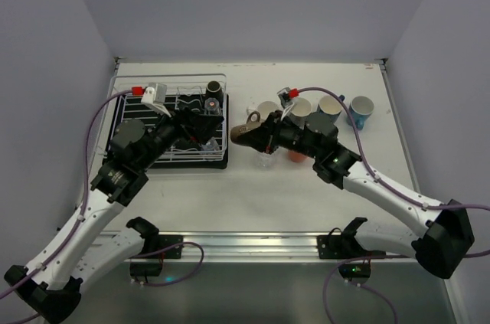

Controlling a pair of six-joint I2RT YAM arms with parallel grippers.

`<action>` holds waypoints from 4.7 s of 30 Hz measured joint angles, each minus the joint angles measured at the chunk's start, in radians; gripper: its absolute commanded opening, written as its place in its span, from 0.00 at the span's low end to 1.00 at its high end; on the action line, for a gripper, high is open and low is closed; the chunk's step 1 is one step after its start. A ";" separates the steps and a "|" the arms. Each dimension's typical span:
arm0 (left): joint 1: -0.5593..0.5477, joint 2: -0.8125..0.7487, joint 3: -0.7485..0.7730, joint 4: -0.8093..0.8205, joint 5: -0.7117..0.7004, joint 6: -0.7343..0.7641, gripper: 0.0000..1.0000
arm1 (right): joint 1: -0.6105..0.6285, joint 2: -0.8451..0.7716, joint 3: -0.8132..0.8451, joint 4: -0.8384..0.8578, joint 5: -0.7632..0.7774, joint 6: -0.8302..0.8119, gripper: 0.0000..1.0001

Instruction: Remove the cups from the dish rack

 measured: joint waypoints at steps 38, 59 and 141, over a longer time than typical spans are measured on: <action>0.016 -0.134 -0.093 -0.324 -0.502 0.380 1.00 | 0.380 0.517 0.256 -0.992 0.556 -0.308 0.36; 0.020 0.142 0.029 -0.291 -0.319 0.307 0.89 | 0.393 0.148 0.283 -0.993 0.595 -0.298 0.53; 0.093 0.051 -0.282 0.539 0.272 -0.300 0.00 | 0.091 -0.014 -0.003 0.077 0.080 -0.066 0.46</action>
